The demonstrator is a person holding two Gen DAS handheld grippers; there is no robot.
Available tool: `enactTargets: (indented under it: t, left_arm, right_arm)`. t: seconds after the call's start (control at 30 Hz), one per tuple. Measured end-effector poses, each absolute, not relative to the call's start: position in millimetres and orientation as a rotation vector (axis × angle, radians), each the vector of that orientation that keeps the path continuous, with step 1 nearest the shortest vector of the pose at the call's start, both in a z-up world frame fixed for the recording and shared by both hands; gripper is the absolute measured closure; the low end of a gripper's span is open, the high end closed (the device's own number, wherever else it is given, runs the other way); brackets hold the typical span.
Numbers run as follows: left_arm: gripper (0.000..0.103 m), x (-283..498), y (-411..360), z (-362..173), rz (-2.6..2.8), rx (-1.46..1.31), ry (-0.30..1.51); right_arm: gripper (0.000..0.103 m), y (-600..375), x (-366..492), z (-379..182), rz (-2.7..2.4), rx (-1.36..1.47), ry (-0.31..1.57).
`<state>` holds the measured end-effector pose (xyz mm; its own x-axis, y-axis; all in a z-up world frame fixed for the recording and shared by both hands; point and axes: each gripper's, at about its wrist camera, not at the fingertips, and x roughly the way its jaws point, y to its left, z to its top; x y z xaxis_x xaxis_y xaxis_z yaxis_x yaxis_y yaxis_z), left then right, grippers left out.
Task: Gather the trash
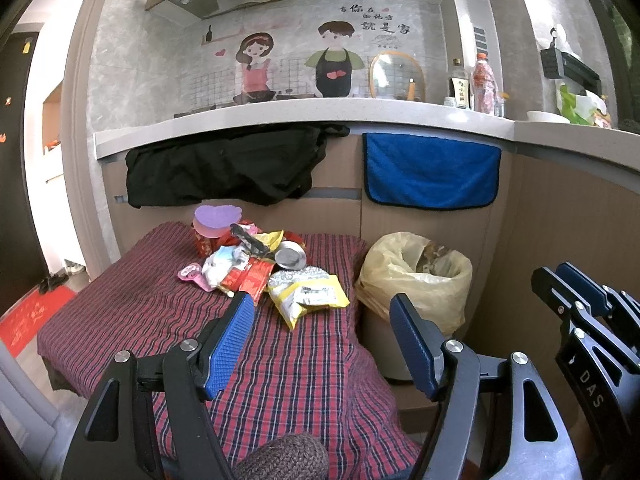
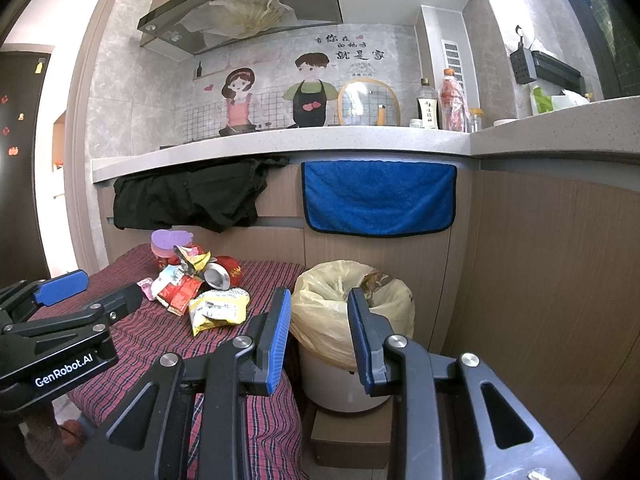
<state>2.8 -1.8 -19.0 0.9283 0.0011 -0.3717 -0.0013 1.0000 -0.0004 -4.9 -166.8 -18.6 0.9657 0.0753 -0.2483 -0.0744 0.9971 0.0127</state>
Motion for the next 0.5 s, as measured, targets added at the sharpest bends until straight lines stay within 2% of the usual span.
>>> enactTargets:
  t: [0.27,0.5]
  left_arm:
    - [0.033,37.0,23.8,-21.9,0.057,-0.048,0.443]
    - [0.033,106.1,68.2,-25.5,-0.086,-0.065,0.518]
  right_arm:
    - [0.075,-160.8,20.9,-26.4,0.104,-0.014,0.279]
    - [0.075,-142.4,67.5,-26.3,0.149,-0.04,0.297]
